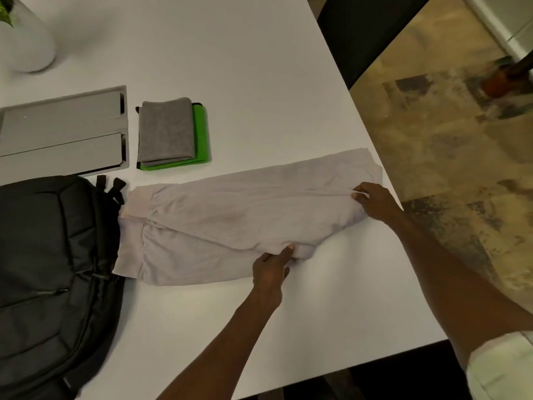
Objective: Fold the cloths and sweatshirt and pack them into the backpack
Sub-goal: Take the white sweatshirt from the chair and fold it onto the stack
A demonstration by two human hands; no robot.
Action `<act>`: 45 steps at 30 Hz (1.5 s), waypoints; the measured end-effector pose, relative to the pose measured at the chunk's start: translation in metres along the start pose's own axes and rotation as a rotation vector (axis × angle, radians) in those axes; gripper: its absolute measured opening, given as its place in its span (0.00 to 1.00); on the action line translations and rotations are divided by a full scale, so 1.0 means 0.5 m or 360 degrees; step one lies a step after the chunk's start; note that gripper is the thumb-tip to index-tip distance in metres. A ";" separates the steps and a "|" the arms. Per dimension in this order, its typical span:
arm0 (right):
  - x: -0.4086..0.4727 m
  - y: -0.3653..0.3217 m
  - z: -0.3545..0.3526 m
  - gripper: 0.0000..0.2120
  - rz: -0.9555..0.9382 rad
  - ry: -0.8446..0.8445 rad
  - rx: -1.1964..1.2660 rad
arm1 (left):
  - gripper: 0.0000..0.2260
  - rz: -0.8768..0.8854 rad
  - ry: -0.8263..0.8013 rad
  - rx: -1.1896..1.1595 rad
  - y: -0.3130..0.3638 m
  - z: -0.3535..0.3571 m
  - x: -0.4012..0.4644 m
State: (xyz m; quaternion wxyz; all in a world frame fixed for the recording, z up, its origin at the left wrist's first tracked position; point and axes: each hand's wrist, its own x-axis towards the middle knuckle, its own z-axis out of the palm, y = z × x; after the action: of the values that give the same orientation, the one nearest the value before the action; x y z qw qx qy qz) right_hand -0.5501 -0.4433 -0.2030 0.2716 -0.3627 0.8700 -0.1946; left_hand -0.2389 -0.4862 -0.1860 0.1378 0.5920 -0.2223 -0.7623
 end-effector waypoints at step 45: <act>-0.118 -0.002 0.100 0.50 0.0495 0.0420 0.0211 | 0.43 0.1502 -0.0059 0.3185 -0.041 -0.048 0.028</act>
State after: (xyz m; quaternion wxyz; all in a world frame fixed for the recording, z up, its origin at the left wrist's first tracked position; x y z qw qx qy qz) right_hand -0.4841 -0.4077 -0.2214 0.2055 -0.1767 0.9288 -0.2529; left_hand -0.2184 -0.4796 -0.2130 -0.1295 0.2804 -0.9438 -0.1179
